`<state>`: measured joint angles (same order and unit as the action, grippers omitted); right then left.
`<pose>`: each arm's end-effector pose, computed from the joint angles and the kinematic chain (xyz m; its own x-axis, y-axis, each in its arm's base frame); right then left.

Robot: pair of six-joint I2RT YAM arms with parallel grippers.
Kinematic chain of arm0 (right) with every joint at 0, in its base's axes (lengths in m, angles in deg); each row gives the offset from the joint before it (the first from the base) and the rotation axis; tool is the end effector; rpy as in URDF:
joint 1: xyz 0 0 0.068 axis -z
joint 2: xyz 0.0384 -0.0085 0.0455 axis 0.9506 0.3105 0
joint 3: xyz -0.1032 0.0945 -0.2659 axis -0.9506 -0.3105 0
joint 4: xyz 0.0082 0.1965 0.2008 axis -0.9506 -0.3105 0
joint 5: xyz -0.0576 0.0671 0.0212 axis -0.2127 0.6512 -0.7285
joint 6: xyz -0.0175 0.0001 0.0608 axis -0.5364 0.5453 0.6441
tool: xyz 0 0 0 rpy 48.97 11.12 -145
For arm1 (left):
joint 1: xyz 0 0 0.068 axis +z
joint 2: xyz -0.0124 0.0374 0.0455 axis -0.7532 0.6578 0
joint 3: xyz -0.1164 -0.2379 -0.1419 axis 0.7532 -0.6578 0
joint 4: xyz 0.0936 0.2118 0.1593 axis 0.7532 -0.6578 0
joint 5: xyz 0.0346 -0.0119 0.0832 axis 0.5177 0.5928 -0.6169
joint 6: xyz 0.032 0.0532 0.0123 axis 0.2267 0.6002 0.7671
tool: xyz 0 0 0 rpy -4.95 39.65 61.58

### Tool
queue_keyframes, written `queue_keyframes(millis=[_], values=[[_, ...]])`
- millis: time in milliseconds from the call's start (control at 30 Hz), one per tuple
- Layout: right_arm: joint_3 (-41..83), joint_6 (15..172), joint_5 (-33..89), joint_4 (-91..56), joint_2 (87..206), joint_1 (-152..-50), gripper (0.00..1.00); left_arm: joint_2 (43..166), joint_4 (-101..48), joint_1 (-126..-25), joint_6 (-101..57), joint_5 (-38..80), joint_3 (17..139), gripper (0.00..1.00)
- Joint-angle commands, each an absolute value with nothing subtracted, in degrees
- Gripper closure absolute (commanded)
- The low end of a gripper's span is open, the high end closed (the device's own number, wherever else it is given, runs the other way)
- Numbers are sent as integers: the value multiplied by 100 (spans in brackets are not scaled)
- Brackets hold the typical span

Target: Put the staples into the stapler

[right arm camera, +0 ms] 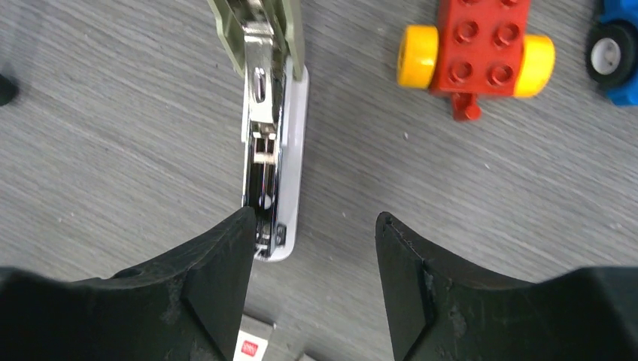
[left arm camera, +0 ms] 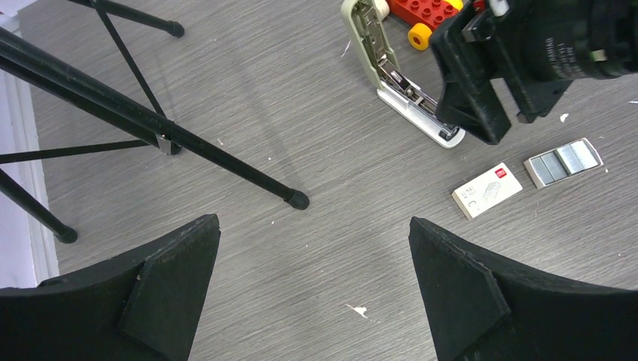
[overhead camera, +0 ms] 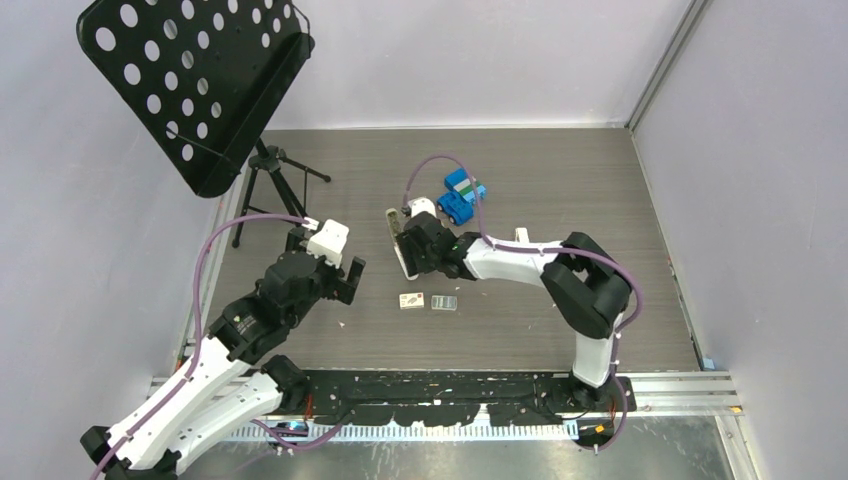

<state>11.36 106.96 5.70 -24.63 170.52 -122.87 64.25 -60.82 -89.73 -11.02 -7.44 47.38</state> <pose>0.2755 0.3207 0.1851 -0.6555 -0.2790 -0.7018 -0.4495 0.8909 0.0657 0.1220 -0.0830 0.3184 -0.3354 0.2684 -0.9030 0.3702 0.9190 0.1356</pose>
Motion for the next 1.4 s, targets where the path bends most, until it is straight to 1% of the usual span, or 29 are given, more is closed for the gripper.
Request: queue_keyframes(millis=[0,167,267,500,567,733,867,1000,1167,1367], values=[[1620,10767,328,-1956,17395,-12422,37,6365,-5821,-8891,-1105,-649,4736,0],[1749,10758,216,-1878,17663,-12482,43,6334,-5819,-8866,-1106,-657,4723,0],[1769,10741,202,-1879,17716,-12499,49,6347,-5815,-8856,-1115,-642,4720,0],[1577,10742,175,-1860,17576,-12500,79,6377,-5821,-8834,-1123,-599,4723,0],[1524,10714,174,-1889,17530,-12500,85,6381,-5820,-8833,-1119,-595,4720,0],[1388,10576,199,-2001,17394,-12500,95,6384,-5819,-8825,-1132,-580,4719,0],[1206,10383,164,-2147,17162,-12492,100,6388,-5823,-8825,-1130,-569,4719,0],[931,10226,210,-2259,16888,-12439,100,6399,-5821,-8828,-1133,-552,4717,0],[550,10042,574,-2377,16589,-12239,100,6422,-5829,-8825,-1133,-551,4712,0],[116,9867,579,-2439,16201,-12128,100,6472,-5828,-8826,-1133,-543,4717,0]])
